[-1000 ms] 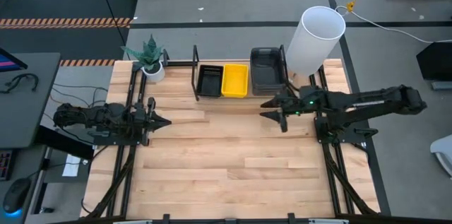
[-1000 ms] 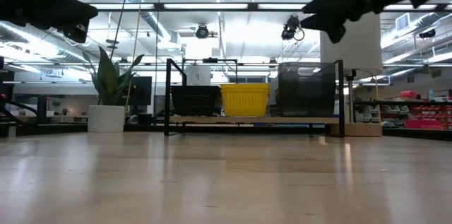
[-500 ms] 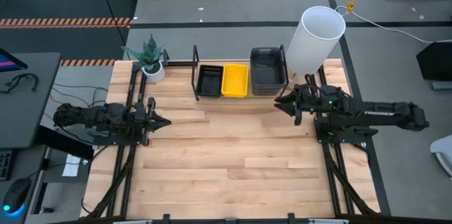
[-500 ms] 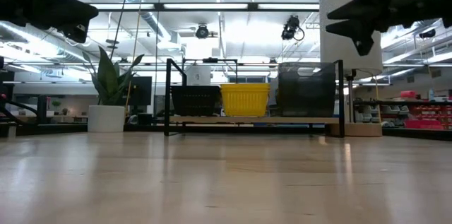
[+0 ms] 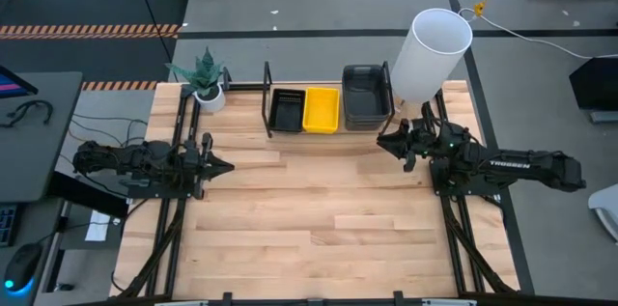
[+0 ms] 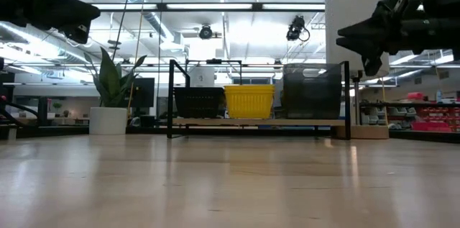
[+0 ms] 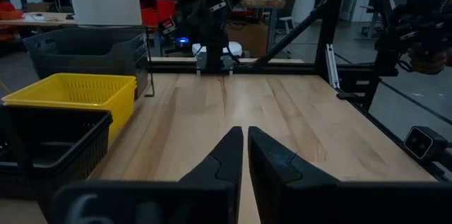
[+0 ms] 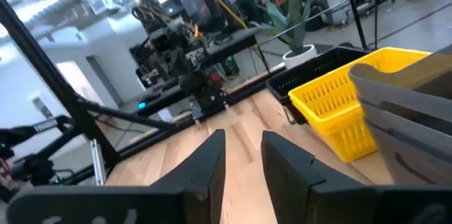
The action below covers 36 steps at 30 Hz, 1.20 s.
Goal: Stack baskets on shelf by color
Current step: Return to Home Position
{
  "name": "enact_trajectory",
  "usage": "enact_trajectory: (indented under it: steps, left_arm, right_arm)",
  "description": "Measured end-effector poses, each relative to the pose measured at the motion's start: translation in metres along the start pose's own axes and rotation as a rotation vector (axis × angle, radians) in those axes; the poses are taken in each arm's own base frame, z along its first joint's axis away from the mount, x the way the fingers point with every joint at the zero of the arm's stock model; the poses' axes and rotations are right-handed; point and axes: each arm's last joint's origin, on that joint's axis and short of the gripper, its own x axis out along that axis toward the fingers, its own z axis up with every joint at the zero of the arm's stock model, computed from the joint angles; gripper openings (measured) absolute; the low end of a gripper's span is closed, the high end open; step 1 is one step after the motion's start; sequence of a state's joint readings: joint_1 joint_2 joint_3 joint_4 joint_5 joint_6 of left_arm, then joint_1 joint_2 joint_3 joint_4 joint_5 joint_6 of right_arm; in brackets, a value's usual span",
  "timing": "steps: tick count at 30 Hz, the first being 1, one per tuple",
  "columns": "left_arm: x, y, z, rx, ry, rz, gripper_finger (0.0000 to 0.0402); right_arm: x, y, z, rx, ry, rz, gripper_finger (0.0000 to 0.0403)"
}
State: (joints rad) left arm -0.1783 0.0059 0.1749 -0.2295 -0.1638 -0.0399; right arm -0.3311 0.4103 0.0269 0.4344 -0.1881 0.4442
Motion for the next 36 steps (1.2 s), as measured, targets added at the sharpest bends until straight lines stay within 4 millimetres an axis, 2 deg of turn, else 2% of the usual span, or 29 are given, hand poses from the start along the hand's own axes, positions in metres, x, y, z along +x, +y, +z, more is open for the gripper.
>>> enact_trajectory:
  steps: [9, 22, 30, 36]
  left_arm:
    - [0.0001, 0.0000, -0.0001, 0.000, 0.001, 0.000, 0.0021]
    - [0.0001, 0.0000, -0.0001, 0.000, 0.001, 0.000, 0.0033]
    - [0.0001, 0.0000, -0.0001, 0.000, 0.001, 0.000, 0.0023]
    - [0.0001, 0.0000, -0.0001, 0.000, 0.001, 0.000, 0.0030]
  right_arm:
    - [-0.0026, -0.0059, 0.0022, -0.019, -0.036, 0.023, 0.0096]
    - [-0.0033, -0.0109, 0.0048, -0.203, -0.078, -0.088, 0.0096]
    - [-0.0033, -0.0109, 0.0050, -0.225, -0.077, -0.089, 0.0096]
    - [-0.0033, -0.0109, 0.0050, -0.224, -0.077, -0.089, 0.0097]
